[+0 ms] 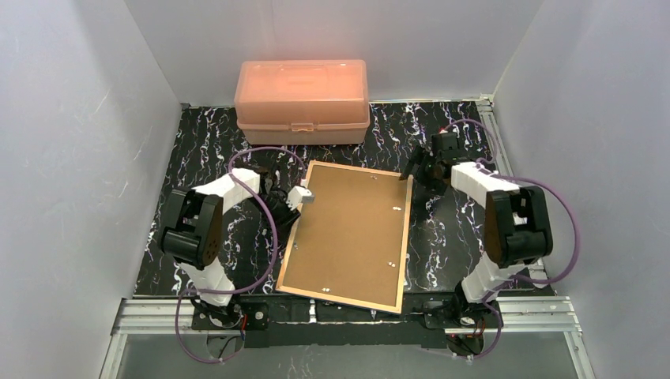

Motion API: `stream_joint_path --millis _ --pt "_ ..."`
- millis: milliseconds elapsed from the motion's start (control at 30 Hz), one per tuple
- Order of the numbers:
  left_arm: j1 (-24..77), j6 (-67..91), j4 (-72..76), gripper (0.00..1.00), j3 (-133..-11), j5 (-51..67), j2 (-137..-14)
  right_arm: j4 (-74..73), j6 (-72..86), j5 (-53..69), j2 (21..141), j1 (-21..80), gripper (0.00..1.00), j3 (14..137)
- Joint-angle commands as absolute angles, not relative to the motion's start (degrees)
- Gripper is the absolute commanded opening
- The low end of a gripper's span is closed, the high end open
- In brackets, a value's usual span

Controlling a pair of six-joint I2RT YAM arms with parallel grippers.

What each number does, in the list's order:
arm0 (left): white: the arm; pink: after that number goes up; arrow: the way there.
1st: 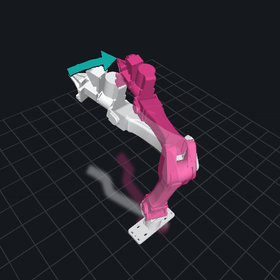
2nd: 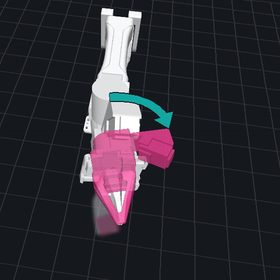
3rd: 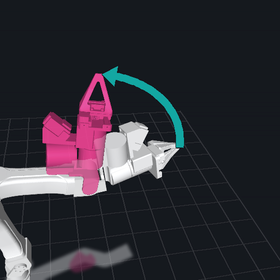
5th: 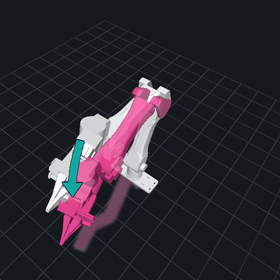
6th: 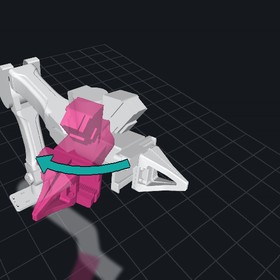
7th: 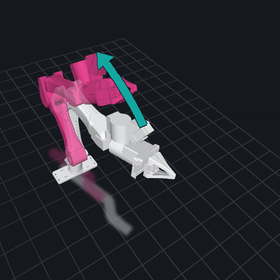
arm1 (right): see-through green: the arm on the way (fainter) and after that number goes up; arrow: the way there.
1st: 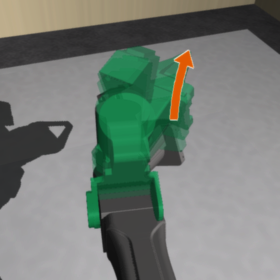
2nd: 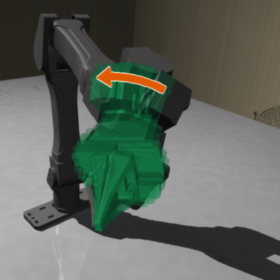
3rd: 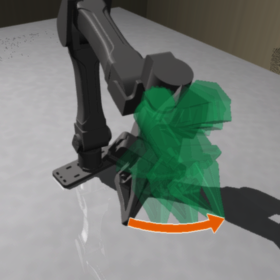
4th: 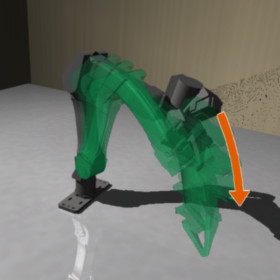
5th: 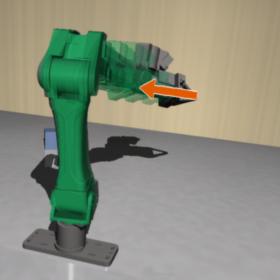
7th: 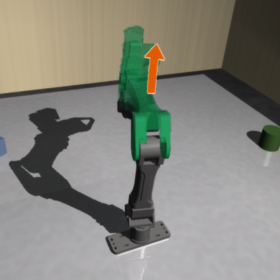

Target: Put the photo into the frame

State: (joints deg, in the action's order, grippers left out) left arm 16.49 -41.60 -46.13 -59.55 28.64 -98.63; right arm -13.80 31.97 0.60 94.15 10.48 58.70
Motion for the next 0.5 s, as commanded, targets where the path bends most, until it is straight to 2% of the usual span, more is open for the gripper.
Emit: stream_joint_path --millis 0,167,467 --pt "18.33 -45.36 -46.04 0.32 -56.62 27.74 -94.89 -11.89 32.75 7.09 98.71 11.24 0.99 59.5" --pt "18.36 -47.98 -45.99 0.3 -53.24 27.13 -92.47 -8.1 34.18 12.53 101.01 13.63 0.99 61.81" --pt "18.88 -53.64 -50.12 0.26 -50.31 28.83 -86.06 -12.94 33.98 12.7 115.98 29.38 0.99 82.17"
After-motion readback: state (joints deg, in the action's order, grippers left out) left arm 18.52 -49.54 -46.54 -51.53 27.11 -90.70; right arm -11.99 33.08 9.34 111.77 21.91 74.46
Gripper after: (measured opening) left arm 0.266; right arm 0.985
